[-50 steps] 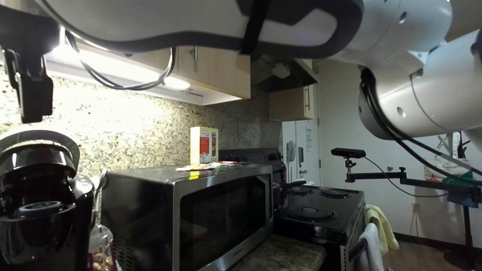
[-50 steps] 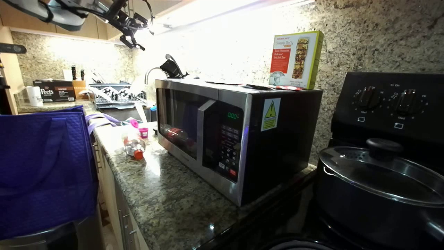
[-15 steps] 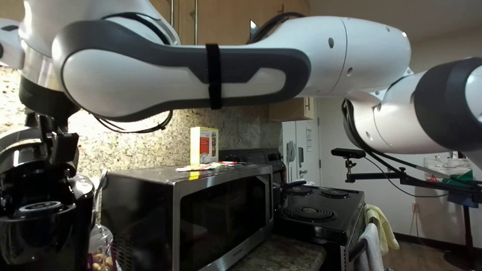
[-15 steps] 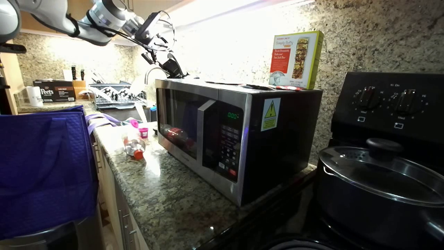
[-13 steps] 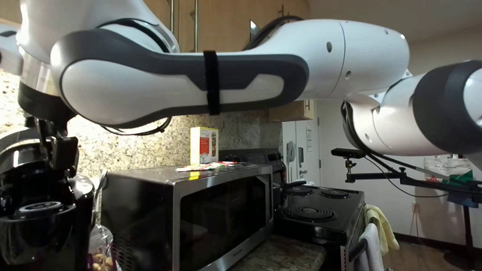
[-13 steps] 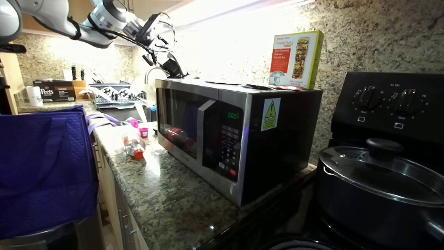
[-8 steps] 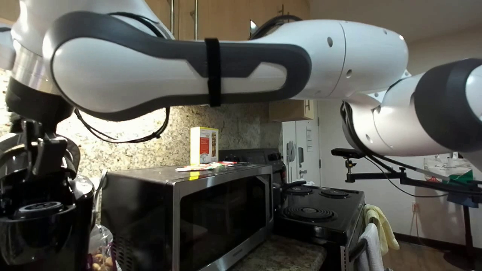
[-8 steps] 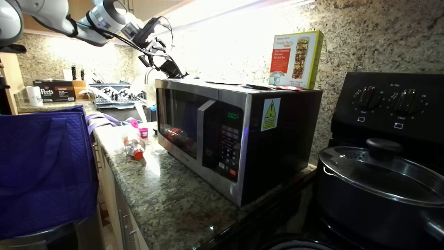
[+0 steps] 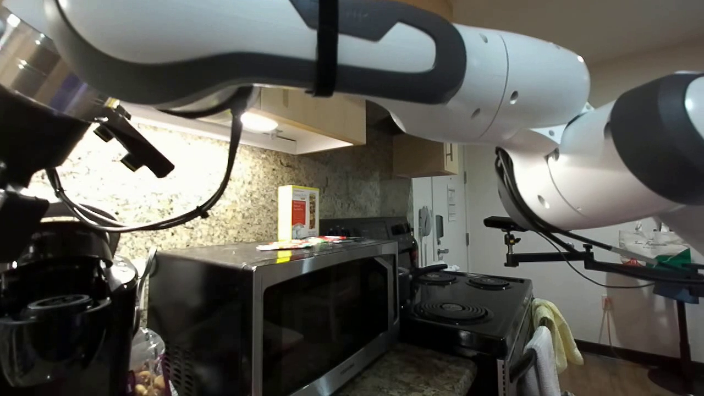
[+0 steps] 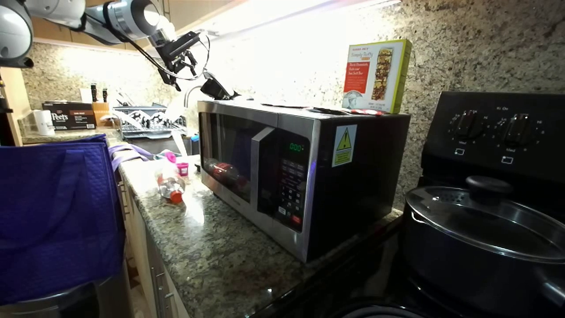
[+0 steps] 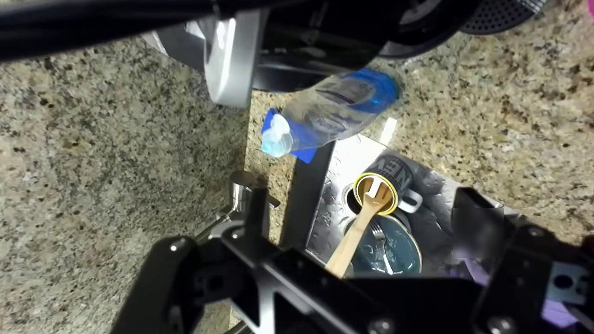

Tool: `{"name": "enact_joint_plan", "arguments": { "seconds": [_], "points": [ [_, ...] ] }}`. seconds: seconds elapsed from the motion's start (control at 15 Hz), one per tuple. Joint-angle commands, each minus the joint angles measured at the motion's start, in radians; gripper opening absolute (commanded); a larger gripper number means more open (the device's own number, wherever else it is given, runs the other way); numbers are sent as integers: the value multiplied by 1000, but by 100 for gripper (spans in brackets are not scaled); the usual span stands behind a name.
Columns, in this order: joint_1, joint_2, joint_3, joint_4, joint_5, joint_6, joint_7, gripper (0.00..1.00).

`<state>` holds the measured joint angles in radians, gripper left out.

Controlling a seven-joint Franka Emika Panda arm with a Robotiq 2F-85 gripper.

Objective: Close the microwave door then take the bottle from the top of the microwave and place it on the counter top then close the top of the coffee maker

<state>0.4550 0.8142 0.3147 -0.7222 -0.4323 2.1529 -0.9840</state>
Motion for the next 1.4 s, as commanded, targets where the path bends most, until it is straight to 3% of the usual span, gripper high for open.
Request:
{"name": "enact_joint_plan", "arguments": {
  "seconds": [0.0, 0.2, 0.6, 1.33],
  "points": [
    [9, -19, -31, -5, -54, 8, -22, 100],
    [62, -30, -138, 7, -185, -58, 72, 100],
    [122, -24, -250, 31, -260, -270, 175, 100],
    [34, -30, -36, -5, 76, -221, 76, 100]
  ]
}}
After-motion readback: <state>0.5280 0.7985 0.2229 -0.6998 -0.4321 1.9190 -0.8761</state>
